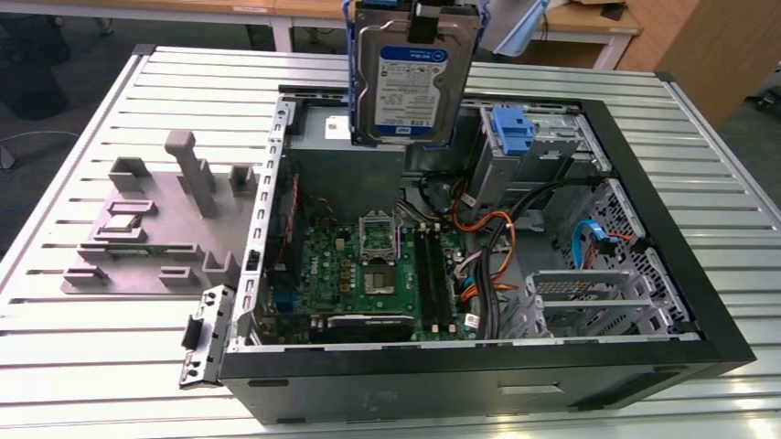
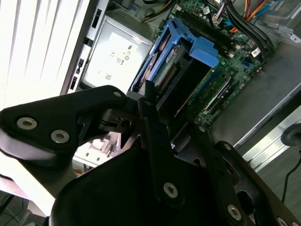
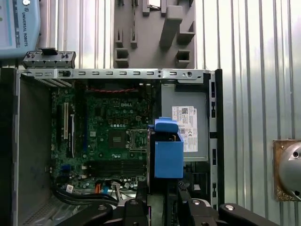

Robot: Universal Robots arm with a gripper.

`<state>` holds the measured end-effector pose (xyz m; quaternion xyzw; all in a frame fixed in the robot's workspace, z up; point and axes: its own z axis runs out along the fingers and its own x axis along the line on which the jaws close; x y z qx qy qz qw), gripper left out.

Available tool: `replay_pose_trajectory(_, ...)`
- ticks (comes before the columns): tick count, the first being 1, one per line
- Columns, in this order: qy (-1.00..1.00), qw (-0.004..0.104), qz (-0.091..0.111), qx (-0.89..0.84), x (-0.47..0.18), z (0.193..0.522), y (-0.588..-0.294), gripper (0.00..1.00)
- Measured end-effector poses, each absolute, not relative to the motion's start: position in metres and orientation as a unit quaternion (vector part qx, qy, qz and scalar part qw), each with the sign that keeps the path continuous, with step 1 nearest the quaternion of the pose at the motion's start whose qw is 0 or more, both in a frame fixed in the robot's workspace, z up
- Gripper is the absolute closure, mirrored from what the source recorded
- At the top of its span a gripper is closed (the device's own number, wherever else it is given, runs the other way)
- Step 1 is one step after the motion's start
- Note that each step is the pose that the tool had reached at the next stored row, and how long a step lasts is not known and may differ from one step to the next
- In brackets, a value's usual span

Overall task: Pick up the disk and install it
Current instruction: 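Pick up the disk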

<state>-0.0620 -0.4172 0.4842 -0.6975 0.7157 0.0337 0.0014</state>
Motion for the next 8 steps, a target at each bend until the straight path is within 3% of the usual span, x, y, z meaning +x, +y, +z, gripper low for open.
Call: replay_pose_trajectory(8,0.716,0.001,0.034,-0.698,-0.058,0.484,-0.433,0.65)
